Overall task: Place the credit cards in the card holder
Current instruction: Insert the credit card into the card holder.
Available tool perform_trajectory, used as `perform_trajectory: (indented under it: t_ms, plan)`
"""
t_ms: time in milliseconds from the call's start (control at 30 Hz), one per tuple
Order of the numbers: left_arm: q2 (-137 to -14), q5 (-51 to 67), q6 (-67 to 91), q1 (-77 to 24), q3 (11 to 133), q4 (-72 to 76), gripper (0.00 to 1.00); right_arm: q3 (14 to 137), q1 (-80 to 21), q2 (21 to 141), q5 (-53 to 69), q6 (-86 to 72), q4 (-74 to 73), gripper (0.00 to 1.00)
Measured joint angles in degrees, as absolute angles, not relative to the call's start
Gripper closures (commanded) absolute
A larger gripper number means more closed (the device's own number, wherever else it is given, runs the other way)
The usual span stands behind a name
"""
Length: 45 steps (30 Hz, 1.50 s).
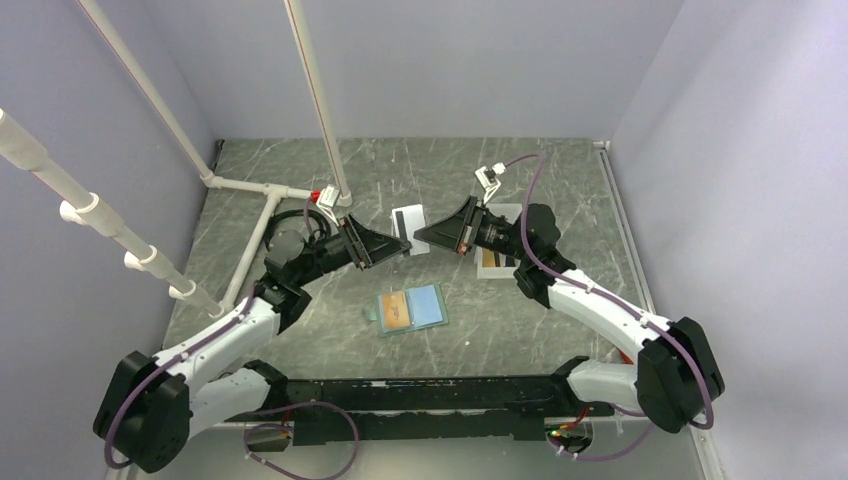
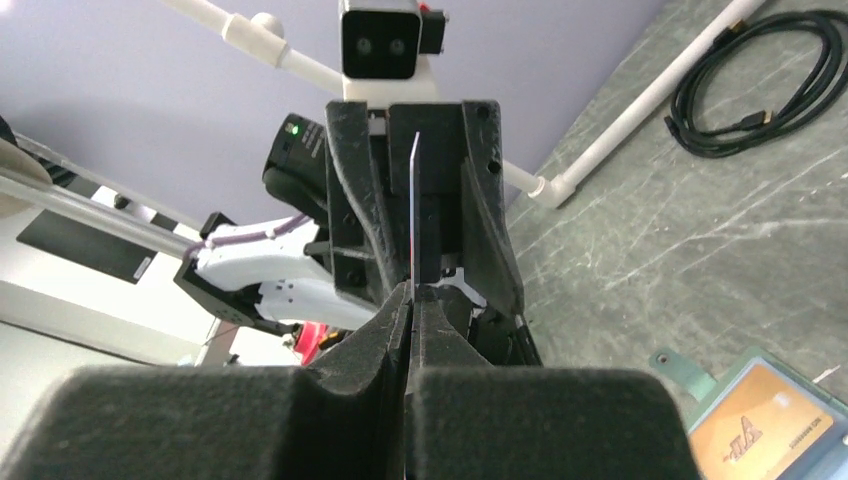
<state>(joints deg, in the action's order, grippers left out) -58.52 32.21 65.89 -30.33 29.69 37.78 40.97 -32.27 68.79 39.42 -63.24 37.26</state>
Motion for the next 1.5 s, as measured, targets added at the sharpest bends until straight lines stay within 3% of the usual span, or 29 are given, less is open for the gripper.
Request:
perform_trajectory:
  t_ms: [100,200,233,300,333,400,467,567,667,800,1233,1500]
  plan:
    - [-60.5,33.3,67.2,-29.9,29.7,40.8,0.72,40.1,-32.4,68.8,40.1,-63.5,37.7,1.0]
    - [-61.0,34.1,67.7,-29.6,29.7,42.3,0.99,39.4,-32.3,68.8,40.1,-63.3,37.3,0.96]
    - [-61.0,34.3,67.9,-29.4,29.8,42.4,1.0,39.2,-32.3,68.8,40.1,-63.0,37.1,0.73]
    - [-60.6,35.5,67.0,-28.9,30.1,40.5,1.0,39.2,-32.3,68.6,39.4,-61.0,33.8,0.46]
    - [-60.1,35.6,66.0,-28.6,30.6,37.8,1.0,39.2,-32.3,68.5,38.7,-59.7,31.6,0.38]
    - [-58.7,35.6,61.8,-27.6,33.2,26.1,1.0,41.3,-32.5,68.4,34.6,-53.5,21.4,0.35]
    - [-58.2,34.6,56.0,-26.8,37.8,11.7,1.0,44.7,-32.6,69.7,30.2,-47.3,11.5,0.41]
    - [-59.3,34.1,48.1,-26.2,43.6,-5.5,1.0,51.1,-32.6,75.8,26.5,-38.3,0.5,0.65]
    - [-61.7,36.2,44.2,-25.7,44.2,-13.2,1.0,53.6,-32.7,84.2,27.1,-32.6,-3.8,0.82]
    - [-68.2,40.4,44.8,-25.5,40.8,-14.0,1.0,53.0,-33.3,93.6,29.0,-30.3,-6.3,0.98]
    - [-87.5,45.3,50.6,-25.3,35.6,-1.1,1.0,52.3,-35.8,99.7,25.8,-27.0,-7.9,1.0]
    - [-89.8,44.8,50.8,-25.3,35.7,-0.9,1.0,50.9,-35.7,100.3,25.8,-27.1,-6.2,1.0]
